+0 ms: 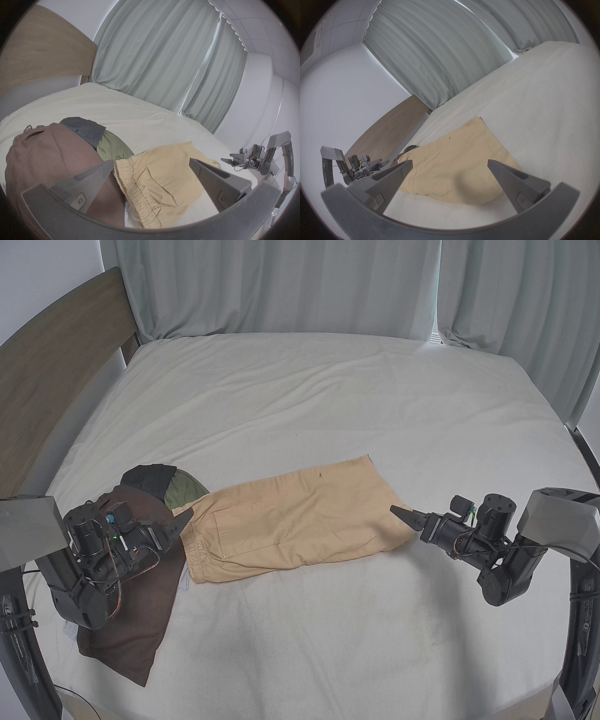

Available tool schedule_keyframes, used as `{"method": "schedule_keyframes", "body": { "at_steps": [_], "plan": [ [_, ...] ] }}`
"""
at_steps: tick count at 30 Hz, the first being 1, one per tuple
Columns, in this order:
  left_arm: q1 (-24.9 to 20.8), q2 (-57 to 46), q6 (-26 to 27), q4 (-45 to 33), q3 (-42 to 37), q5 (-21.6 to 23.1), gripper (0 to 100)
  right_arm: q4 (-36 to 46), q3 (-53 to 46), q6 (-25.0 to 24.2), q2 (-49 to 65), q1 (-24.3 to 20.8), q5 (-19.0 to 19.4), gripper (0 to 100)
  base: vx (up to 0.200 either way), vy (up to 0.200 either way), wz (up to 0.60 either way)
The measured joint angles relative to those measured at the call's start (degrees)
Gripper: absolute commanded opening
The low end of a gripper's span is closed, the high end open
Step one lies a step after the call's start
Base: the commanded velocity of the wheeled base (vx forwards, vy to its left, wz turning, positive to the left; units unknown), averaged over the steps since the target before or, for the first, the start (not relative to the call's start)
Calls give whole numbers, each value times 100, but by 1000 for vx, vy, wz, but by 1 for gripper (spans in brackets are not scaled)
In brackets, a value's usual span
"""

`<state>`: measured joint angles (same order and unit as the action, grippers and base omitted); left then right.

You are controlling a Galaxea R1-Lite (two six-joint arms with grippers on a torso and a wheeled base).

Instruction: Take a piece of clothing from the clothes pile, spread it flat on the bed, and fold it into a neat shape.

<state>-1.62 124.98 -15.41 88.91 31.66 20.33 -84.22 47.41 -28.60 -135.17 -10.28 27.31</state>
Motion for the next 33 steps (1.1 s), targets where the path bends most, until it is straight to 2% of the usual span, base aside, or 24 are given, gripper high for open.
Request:
{"method": "schedule_keyframes", "body": {
  "at_steps": [13,33],
  "plan": [
    [-16,-15,1019,2,-217,-11,100,56,-422,184,72,-49,0,100,0,0,0],
    [-68,-23,1084,0,-341,-13,100,321,-508,219,-133,-118,-10,100,0,0,0]
  ]
}}
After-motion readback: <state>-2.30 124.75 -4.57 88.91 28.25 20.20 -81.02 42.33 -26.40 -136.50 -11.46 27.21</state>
